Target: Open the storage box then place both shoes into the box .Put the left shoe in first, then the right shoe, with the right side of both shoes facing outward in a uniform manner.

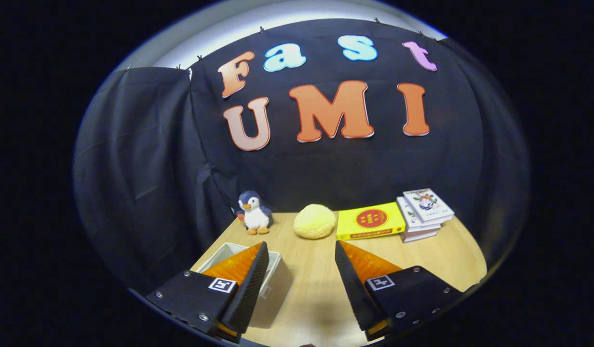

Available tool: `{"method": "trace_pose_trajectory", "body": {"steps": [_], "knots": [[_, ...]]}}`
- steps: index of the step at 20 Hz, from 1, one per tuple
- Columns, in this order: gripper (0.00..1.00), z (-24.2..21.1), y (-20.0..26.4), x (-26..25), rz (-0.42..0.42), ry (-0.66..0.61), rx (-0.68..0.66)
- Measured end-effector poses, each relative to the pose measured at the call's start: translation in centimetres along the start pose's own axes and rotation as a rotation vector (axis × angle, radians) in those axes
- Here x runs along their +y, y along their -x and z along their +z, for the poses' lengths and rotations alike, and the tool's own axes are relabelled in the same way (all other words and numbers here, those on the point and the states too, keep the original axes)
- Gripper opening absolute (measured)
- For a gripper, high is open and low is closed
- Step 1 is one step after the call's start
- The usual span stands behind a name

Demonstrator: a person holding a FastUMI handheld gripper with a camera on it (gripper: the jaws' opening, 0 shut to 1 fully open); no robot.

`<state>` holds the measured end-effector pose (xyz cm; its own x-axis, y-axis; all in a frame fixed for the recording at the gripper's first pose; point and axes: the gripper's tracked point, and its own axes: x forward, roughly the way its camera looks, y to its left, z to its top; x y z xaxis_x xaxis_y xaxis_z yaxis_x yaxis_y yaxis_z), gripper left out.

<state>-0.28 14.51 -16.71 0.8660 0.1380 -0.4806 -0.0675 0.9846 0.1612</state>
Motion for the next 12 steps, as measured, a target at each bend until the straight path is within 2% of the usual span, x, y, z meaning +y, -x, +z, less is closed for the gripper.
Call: {"method": "trace_pose_trajectory", "body": {"steps": [3,12], "knots": [[0.97,2.9,2.3,-4.3,-0.034,0.003,-0.09],[0.97,10.0,8.3,-13.1,-0.11,0.041,-0.354]]}}
